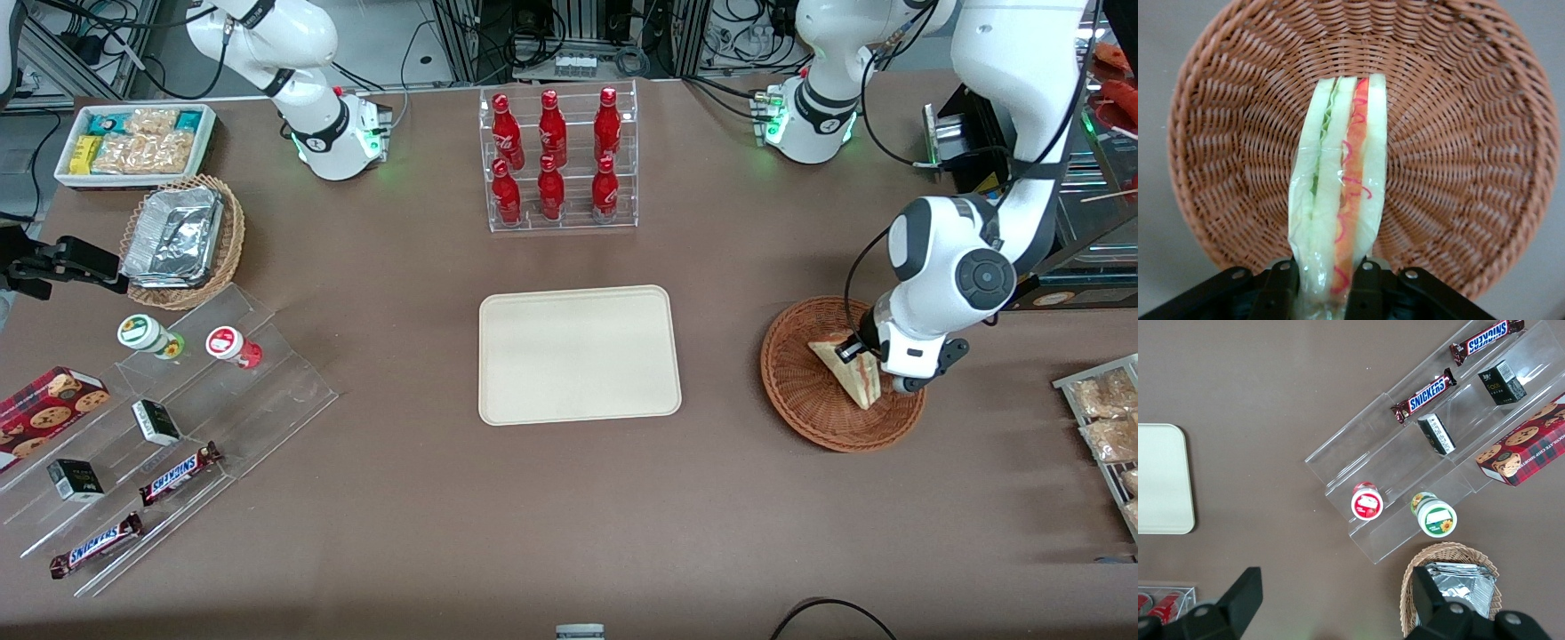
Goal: Place sandwich from basket to tray
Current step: 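Lift the sandwich out of the basket toward the cream tray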
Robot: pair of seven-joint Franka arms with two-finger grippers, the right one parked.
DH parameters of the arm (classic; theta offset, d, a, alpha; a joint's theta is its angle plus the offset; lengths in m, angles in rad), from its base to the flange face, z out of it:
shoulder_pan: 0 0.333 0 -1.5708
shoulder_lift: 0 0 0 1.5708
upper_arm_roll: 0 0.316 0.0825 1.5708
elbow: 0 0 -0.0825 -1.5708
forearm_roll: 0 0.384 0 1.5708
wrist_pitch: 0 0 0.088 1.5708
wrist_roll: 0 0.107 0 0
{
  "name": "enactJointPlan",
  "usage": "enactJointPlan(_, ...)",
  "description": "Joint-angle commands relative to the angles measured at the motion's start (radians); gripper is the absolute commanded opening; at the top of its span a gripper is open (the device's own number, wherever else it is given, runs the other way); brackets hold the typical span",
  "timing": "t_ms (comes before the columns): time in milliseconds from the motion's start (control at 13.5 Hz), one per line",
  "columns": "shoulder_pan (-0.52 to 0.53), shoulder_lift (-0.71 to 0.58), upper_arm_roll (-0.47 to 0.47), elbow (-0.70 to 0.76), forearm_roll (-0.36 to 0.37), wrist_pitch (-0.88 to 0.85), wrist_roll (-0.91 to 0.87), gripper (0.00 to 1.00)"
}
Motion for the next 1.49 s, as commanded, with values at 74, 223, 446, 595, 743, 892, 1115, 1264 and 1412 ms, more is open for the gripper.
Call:
enactJointPlan(74, -0.053, -0.033, -0.024, 0.11, 0.017, -0.173, 0.023, 0.0)
enactJointPlan(223, -0.122, -0.023, -0.026, 0.149, 0.018, -0.203, 0.021, 0.0)
enactJointPlan(446, -0.23, -0.022, -0.028, 0.178, 0.015, -0.215, 0.02, 0.0)
enactJointPlan(595, -0.297, -0.005, -0.028, 0.219, 0.014, -0.239, 0.021, 0.0)
enactJointPlan(743, -0.384, 0.067, -0.028, 0.316, 0.015, -0.288, 0.029, 0.0)
enactJointPlan(892, -0.458, 0.169, -0.028, 0.444, 0.012, -0.35, 0.026, 0.0)
enactJointPlan(1115, -0.55, 0.285, -0.028, 0.578, 0.006, -0.358, -0.06, 0.0)
enactJointPlan(1264, -0.602, 0.354, -0.028, 0.65, 0.006, -0.353, -0.086, 0.0)
enactJointPlan(1412, -0.636, 0.409, -0.028, 0.702, 0.004, -0.341, -0.091, 0.0)
